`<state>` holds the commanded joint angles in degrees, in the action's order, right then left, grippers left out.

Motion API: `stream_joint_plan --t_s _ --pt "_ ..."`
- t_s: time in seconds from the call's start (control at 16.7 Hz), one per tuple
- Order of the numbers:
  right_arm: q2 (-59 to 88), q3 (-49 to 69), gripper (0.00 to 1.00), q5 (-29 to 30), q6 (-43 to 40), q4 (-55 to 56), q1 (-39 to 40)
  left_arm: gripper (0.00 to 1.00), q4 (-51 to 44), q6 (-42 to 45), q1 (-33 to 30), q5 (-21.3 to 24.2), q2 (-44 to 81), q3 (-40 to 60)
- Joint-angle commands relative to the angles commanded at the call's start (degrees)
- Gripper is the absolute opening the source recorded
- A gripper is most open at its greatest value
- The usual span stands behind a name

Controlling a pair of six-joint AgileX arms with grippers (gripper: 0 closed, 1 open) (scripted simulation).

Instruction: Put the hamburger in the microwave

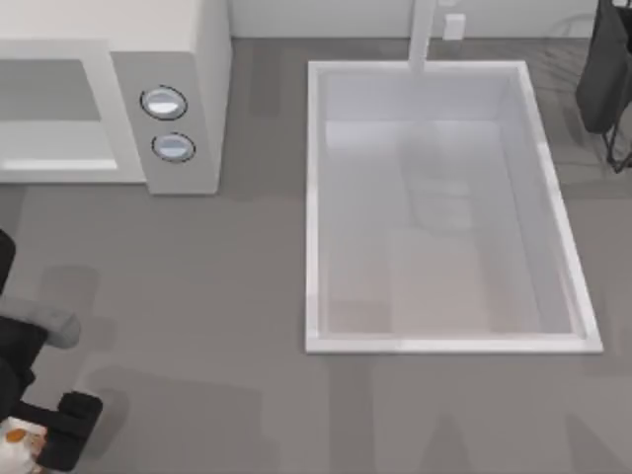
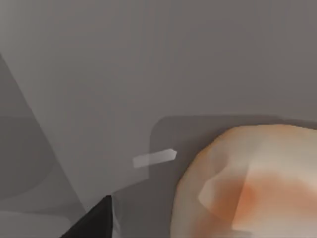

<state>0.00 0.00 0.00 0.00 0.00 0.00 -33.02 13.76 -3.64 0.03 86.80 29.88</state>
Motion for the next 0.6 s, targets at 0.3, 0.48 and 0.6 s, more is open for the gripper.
stream_joint_plan --t_s 0.3,0.48,0.6 --pt "0.0 0.0 1.0 0.0 0.0 0.0 0.0 0.0 -7.58 0.02 0.11 0.44 -4.93 4.44" --pt "0.0 0.0 1.0 0.0 0.0 0.0 0.0 0.0 -15.19 -0.13 0.1 0.45 -7.44 9.26" --pt "0.0 0.0 1.0 0.0 0.0 0.0 0.0 0.0 -22.55 -0.23 0.03 0.45 -9.78 13.14"
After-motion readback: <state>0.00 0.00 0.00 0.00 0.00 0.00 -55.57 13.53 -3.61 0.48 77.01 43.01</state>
